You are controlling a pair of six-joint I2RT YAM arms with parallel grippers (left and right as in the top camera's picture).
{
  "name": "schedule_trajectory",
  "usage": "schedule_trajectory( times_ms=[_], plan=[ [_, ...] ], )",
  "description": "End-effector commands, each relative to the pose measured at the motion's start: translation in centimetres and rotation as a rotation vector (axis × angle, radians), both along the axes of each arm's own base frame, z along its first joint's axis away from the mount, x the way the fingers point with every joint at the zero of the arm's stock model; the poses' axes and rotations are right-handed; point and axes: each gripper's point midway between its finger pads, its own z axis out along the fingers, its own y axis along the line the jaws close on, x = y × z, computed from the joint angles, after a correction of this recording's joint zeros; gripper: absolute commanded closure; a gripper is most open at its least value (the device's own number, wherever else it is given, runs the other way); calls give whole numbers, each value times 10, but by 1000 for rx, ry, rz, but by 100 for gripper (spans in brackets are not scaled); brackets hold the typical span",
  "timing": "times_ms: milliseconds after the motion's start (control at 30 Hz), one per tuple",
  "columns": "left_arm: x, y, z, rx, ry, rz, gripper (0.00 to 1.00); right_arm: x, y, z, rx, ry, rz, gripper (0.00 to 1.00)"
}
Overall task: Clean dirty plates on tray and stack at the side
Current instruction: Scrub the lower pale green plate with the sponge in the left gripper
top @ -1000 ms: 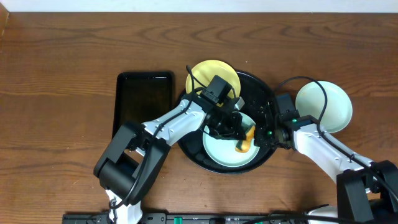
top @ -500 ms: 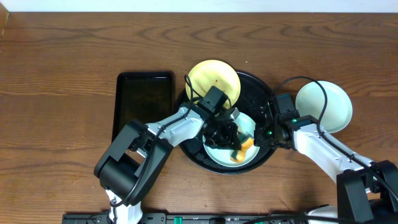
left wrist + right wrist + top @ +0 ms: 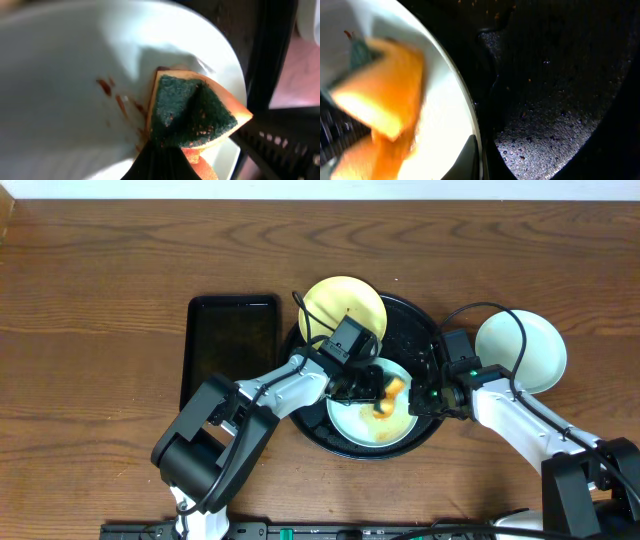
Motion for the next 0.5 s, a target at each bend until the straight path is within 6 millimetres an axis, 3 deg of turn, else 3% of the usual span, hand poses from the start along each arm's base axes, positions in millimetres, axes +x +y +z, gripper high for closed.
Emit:
schedule_trajectory(
  times_ms=[0, 300, 467],
  plan=[
    [29, 29, -19, 154, -83, 129, 92, -5, -18, -8, -84, 15, -8, 99],
    [36, 69, -26, 291, -72, 210, 93, -8, -23, -9, -110, 28, -2, 99],
    [30, 78, 5, 291, -89, 199, 93, -8, -23, -9, -109, 27, -2, 99]
  ],
)
